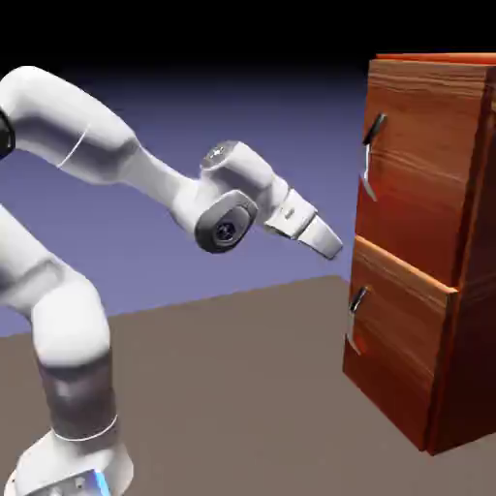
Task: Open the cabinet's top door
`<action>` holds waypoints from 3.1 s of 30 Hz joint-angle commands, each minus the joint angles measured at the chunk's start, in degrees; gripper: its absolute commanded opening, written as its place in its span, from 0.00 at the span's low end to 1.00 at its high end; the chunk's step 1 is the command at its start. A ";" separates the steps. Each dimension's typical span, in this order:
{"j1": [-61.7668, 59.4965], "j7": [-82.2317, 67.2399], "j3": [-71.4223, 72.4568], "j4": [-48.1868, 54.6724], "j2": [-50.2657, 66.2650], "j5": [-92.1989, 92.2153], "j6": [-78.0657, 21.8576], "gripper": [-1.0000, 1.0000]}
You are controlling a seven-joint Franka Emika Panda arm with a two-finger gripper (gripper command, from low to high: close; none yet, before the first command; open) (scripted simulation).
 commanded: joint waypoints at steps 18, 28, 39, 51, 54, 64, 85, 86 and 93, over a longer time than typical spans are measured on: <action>34.19 -24.47 -37.39 6.37 34.16 44.38 -8.70 0.50; 53.18 -38.06 -58.15 9.90 53.13 69.03 -13.53 0.50; 74.07 -53.01 -81.00 13.79 74.01 96.14 -18.84 0.50; 96.86 -69.32 -105.92 18.04 96.78 125.73 -24.64 0.50; 102.55 -73.39 -112.15 19.10 102.47 133.12 -26.09 0.50; 95.38 -75.20 -109.59 25.36 100.92 136.94 -29.22 0.00; 100.29 -92.00 -136.22 5.67 88.36 116.56 -81.56 0.00; 99.67 -92.90 -137.39 5.79 87.04 114.82 -84.06 0.00; 94.67 -100.55 -144.32 10.48 74.11 100.33 -100.51 0.00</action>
